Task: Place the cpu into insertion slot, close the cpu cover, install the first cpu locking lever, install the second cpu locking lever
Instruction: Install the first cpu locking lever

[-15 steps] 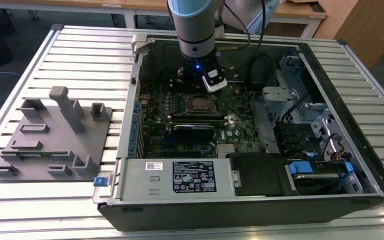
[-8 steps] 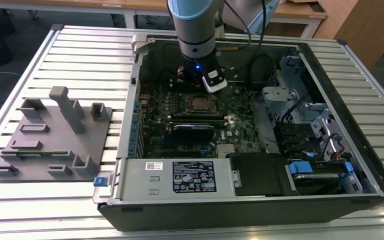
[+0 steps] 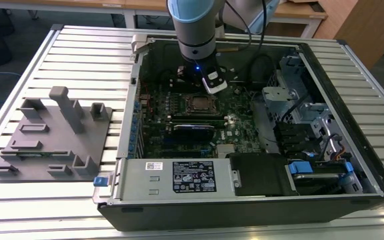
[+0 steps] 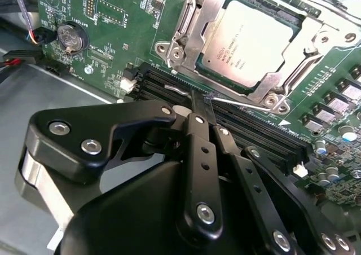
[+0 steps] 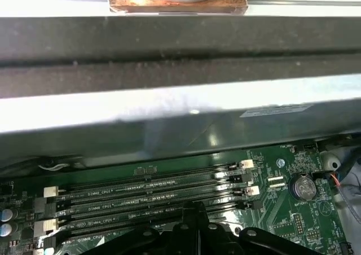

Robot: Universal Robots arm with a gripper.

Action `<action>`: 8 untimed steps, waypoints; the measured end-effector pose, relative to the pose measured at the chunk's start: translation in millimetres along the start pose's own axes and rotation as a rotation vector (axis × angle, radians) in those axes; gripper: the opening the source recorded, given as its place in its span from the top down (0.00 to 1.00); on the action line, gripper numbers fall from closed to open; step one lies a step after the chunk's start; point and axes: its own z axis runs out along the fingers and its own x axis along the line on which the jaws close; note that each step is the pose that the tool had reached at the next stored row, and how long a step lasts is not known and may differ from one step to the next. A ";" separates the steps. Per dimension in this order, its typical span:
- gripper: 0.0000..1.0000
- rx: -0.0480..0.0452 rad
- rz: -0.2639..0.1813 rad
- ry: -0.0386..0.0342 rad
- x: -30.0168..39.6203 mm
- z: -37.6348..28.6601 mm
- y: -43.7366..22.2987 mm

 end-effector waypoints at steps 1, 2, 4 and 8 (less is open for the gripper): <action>0.90 -0.0045 0.001 0.0004 0.0 -0.2 -0.7; 0.90 -0.0081 0.002 0.0007 0.0 -0.4 -1.3; 0.90 -0.0129 0.002 0.0001 0.5 -0.9 -2.6; 0.90 -0.0166 0.000 -0.0094 3.5 -1.8 -4.0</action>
